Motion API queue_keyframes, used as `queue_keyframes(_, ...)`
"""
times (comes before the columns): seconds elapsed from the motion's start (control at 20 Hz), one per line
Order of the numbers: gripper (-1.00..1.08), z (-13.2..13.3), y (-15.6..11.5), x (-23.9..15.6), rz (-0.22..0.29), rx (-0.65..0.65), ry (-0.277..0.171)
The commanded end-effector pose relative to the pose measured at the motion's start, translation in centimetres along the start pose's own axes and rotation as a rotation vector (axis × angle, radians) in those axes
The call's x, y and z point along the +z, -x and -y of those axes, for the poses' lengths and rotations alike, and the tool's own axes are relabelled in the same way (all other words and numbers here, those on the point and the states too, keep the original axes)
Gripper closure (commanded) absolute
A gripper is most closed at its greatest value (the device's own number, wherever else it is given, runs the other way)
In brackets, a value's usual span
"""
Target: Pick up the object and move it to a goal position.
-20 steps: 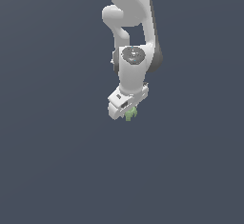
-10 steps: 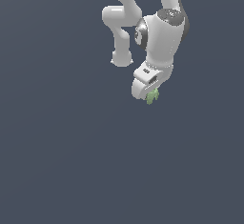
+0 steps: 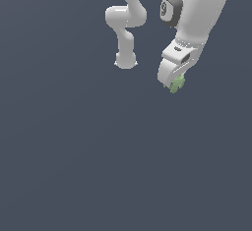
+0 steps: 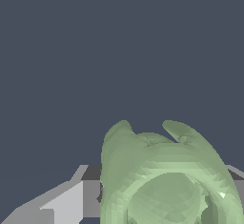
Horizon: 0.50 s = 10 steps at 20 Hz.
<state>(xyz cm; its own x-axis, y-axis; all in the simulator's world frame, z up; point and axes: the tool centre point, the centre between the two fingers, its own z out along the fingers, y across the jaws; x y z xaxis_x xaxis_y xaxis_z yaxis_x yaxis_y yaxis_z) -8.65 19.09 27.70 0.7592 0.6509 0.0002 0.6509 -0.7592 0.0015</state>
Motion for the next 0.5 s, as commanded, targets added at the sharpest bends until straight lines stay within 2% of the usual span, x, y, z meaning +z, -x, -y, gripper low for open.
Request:
queue_keyframes(0.0,1.08,0.95,-0.38,-0.94,0.001,0.002,-0.001)
queue_keyframes(0.45,1.08,1.31,-0.74,-1.36,0.0,0.002,-0.001)
